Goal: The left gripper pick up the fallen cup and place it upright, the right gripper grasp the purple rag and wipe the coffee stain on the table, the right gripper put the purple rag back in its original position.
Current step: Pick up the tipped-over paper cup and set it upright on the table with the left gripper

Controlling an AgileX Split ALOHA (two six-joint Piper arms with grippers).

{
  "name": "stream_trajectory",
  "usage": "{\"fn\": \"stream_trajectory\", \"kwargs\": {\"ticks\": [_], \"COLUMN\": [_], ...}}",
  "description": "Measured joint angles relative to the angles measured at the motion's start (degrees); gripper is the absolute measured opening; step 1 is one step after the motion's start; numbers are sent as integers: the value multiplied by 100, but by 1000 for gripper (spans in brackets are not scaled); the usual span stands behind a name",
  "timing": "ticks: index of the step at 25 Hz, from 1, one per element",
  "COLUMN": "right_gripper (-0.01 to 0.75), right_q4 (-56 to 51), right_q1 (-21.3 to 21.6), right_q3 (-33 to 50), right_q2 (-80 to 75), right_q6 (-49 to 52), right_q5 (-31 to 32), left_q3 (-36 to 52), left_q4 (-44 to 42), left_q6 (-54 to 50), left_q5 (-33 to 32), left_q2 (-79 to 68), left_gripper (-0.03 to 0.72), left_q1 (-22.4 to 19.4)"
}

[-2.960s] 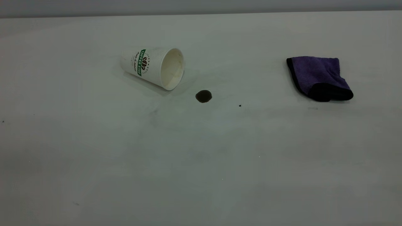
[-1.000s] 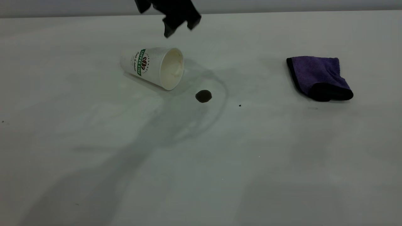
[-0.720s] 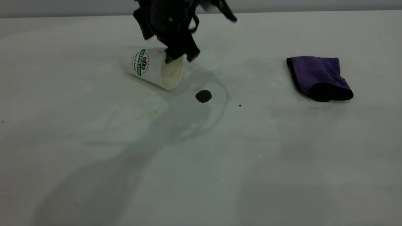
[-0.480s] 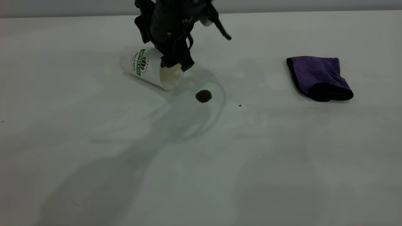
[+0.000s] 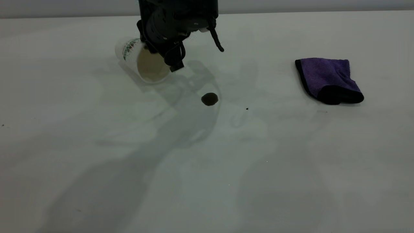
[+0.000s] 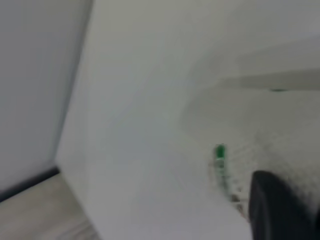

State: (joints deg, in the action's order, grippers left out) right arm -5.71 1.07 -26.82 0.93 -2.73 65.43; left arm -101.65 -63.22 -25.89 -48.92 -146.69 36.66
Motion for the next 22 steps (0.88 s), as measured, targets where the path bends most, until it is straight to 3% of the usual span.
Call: {"fn": "stream_trajectory", "kwargs": {"ticks": [2, 6, 10, 16, 22], "right_gripper": [555, 555, 555, 555, 555], "right_q4": [0, 0, 0, -5, -5], "right_q1": [0, 0, 0, 0, 0], "right_q3": [0, 0, 0, 0, 0], "right_q2": [0, 0, 0, 0, 0], "right_q6": [0, 0, 0, 0, 0], "right_q5": [0, 0, 0, 0, 0], "left_q3": [0, 0, -12, -19, -19], "left_q4": [31, 441, 2141, 5258, 6826], "left_q6": [-5, 171, 1064, 2735, 3503], "left_q5": [-41, 224, 712, 875, 975], "left_q2": [261, 982, 1623, 1759, 1557], "left_gripper": [18, 12, 12, 12, 14], "left_q1": [0, -106, -565, -1654, -2291]}}
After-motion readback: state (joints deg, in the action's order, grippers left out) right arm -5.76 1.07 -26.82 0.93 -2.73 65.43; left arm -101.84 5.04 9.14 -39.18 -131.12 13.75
